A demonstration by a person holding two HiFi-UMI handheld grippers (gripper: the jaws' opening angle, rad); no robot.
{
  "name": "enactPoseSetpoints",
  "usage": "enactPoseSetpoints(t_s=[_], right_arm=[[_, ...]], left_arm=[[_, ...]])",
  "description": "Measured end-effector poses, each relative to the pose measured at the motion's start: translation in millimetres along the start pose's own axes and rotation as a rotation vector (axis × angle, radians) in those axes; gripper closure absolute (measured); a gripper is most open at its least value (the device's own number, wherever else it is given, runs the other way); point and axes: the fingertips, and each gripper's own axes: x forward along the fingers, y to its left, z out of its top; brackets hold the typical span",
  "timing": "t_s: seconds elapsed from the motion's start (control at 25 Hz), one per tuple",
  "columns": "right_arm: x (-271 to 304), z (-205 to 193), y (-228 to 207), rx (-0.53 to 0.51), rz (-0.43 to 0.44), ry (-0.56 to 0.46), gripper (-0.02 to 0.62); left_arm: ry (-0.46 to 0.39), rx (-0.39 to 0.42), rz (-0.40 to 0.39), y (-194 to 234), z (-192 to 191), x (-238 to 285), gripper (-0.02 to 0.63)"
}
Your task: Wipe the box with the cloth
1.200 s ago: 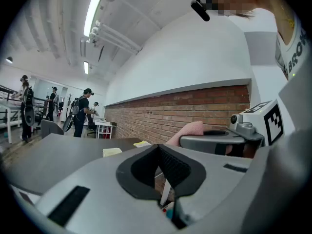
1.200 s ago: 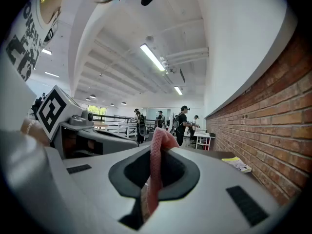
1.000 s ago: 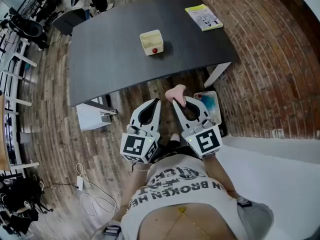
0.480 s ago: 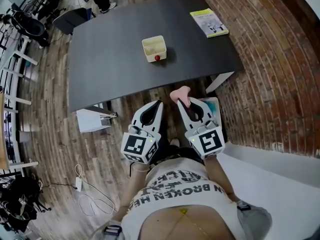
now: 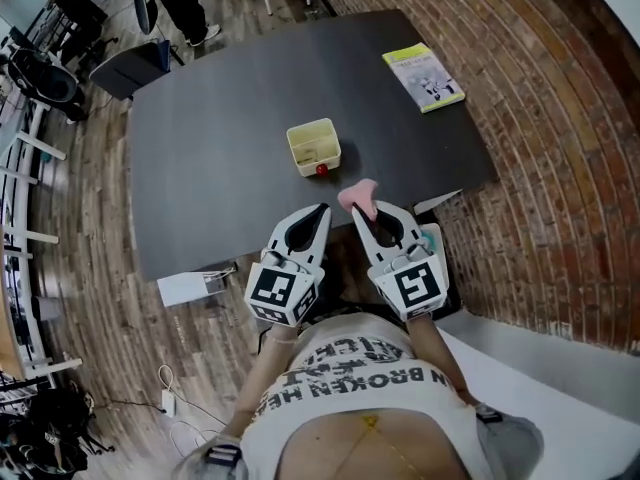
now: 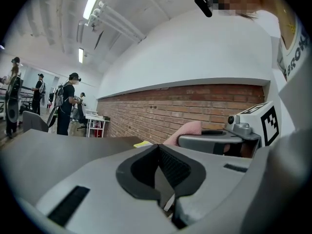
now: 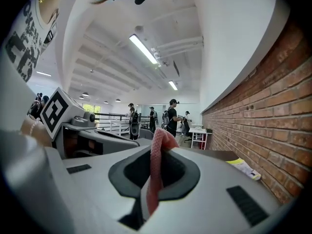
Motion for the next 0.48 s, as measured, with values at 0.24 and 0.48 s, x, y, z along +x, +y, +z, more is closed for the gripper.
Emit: enactPoseSetpoints(t_s=[0.24,0.48], right_arm=[[73.0,4.0,-22.1,0.0,-0.043,0.016,0.578],[109.1,-13.3,-34.1,-0.03,-0.095,0.098,0.578]], left_arm=[[0.033,0.001,-0.065,69.6,11.1,36.1,0.598],[0.074,0.072,-0.119,114.7,7.1,51.9,0.598]])
